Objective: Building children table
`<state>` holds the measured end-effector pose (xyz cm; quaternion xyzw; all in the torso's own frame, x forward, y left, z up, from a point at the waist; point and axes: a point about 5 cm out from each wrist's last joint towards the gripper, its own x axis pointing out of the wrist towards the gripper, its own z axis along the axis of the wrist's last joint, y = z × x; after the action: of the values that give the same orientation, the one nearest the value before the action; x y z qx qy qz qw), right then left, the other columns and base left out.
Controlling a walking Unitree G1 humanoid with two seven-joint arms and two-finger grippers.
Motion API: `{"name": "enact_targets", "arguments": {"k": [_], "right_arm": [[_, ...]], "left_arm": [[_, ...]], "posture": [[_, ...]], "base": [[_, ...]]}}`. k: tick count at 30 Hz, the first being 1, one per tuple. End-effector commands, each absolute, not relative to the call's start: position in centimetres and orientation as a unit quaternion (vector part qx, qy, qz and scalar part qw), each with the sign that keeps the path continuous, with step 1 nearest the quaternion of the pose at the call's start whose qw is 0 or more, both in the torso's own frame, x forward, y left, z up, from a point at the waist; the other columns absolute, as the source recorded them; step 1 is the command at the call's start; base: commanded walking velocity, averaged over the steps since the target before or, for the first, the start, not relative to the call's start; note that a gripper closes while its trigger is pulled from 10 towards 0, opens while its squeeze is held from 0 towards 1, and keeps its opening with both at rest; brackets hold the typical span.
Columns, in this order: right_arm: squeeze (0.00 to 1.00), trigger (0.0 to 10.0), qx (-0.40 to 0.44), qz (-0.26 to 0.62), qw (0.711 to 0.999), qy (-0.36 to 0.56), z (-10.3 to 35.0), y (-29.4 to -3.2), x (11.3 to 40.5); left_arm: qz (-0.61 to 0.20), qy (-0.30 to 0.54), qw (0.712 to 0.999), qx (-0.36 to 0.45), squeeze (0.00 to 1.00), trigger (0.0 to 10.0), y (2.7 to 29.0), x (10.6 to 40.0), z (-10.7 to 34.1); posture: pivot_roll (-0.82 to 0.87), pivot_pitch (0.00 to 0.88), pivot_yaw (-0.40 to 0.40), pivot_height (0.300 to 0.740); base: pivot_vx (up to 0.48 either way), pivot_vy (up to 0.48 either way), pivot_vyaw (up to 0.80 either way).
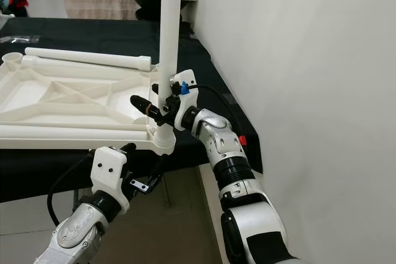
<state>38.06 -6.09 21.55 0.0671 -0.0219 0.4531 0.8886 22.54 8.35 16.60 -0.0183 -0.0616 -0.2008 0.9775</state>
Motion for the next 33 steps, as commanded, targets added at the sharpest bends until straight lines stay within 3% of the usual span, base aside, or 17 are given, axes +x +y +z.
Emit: {"name": "enact_targets", "arguments": {"k": [1,4,5,6,7,9,10,12,18,19,20,21,25,26,30,31,33], "right_arm": [[0.0,0.0,0.073,0.448,0.891,-0.017,21.7,-5.2,38.2],[0.0,0.0,0.064,0.329,0.942,-0.016,21.8,-6.1,39.5],[0.0,0.0,0.064,0.329,0.942,-0.016,21.8,-6.1,39.5],[0.0,0.0,0.06,0.245,0.968,-0.01,21.7,-7.1,40.2],[0.0,0.0,0.06,0.245,0.968,-0.01,21.7,-7.1,40.2],[0.0,0.0,0.048,0.131,0.99,-0.005,21.5,-8.9,40.8],[0.0,0.0,0.048,0.131,0.99,-0.005,21.5,-8.9,40.8],[0.0,0.0,0.044,0.021,0.999,-0.003,21.3,-10.7,40.9],[0.0,0.0,0.061,-0.083,0.995,0.016,20.3,-11.0,40.1],[0.0,2.8,0.065,-0.081,0.994,0.019,20.2,-10.5,39.9],[0.0,2.8,0.065,-0.081,0.994,0.019,20.2,-10.5,39.9],[0.0,10.0,0.073,-0.069,0.995,0.018,20.2,-9.8,39.9],[0.0,10.0,0.089,-0.023,0.996,-0.01,21.0,-8.4,39.8],[1.0,10.0,0.094,-0.005,0.995,-0.027,21.5,-7.8,39.8],[1.0,10.0,0.106,0.044,0.991,-0.074,22.9,-7.0,39.6],[0.0,10.0,0.116,0.079,0.986,-0.087,23.4,-6.8,39.6],[0.0,10.0,0.149,0.181,0.969,-0.082,23.7,-6.1,39.6]], "left_arm": [[-0.2,-0.052,0.978,-0.015,0.0,10.0,8.3,22.3,16.3],[-0.198,-0.051,0.979,-0.013,0.0,10.0,8.3,22.4,16.3],[-0.198,-0.051,0.979,-0.013,0.0,10.0,8.3,22.4,16.3],[-0.196,-0.051,0.979,-0.012,0.0,10.0,8.4,22.4,16.3],[-0.196,-0.051,0.979,-0.012,0.0,10.0,8.4,22.4,16.3],[-0.195,-0.05,0.979,-0.012,0.0,10.0,8.4,22.4,16.3],[-0.195,-0.05,0.979,-0.012,0.0,10.0,8.4,22.4,16.3],[-0.195,-0.051,0.979,-0.011,0.0,10.0,8.4,22.5,16.3],[-0.195,-0.051,0.98,-0.01,0.0,10.0,8.4,22.6,16.2],[-0.194,-0.051,0.98,-0.01,0.0,10.0,8.4,22.6,16.2],[-0.194,-0.051,0.98,-0.01,0.0,10.0,8.4,22.6,16.2],[-0.194,-0.051,0.98,-0.011,0.0,10.0,8.4,22.6,16.2],[-0.193,-0.05,0.98,-0.01,0.0,10.0,8.4,22.5,16.2],[-0.193,-0.05,0.98,-0.01,0.0,10.0,8.4,22.5,16.1],[-0.193,-0.049,0.98,-0.009,0.0,10.0,8.4,22.5,16.1],[-0.192,-0.05,0.98,-0.009,0.0,10.0,8.4,22.6,16.1],[-0.19,-0.051,0.98,-0.008,0.0,10.0,8.4,22.6,16.2]], "posture": [[0.08,0.082,-0.135,0.74],[0.08,0.082,-0.136,0.74],[0.08,0.082,-0.136,0.74],[0.08,0.081,-0.134,0.74],[0.08,0.081,-0.134,0.74],[0.08,0.08,-0.135,0.74],[0.08,0.08,-0.135,0.74],[0.08,0.079,-0.134,0.74],[0.08,0.076,-0.134,0.74],[0.08,0.075,-0.134,0.74],[0.08,0.075,-0.134,0.74],[0.08,0.075,-0.134,0.74],[0.07,0.07,-0.131,0.74],[0.07,0.07,-0.131,0.74],[0.07,0.066,-0.13,0.74],[0.08,0.066,-0.134,0.74],[0.08,0.062,-0.132,0.74]], "base": [[0.0,0.0,0.0],[0.0,0.0,0.0],[0.0,0.0,0.0],[0.0,0.0,0.0],[0.0,0.0,0.0],[0.0,0.0,0.0],[0.0,0.0,0.0],[0.0,0.0,0.0],[0.0,0.0,0.0],[0.0,0.0,0.0],[0.0,0.0,0.0],[0.0,0.0,0.0],[0.0,0.0,0.0],[0.0,0.0,0.0],[0.0,0.0,0.0],[0.0,0.0,0.0],[0.0,0.0,0.0]]}}
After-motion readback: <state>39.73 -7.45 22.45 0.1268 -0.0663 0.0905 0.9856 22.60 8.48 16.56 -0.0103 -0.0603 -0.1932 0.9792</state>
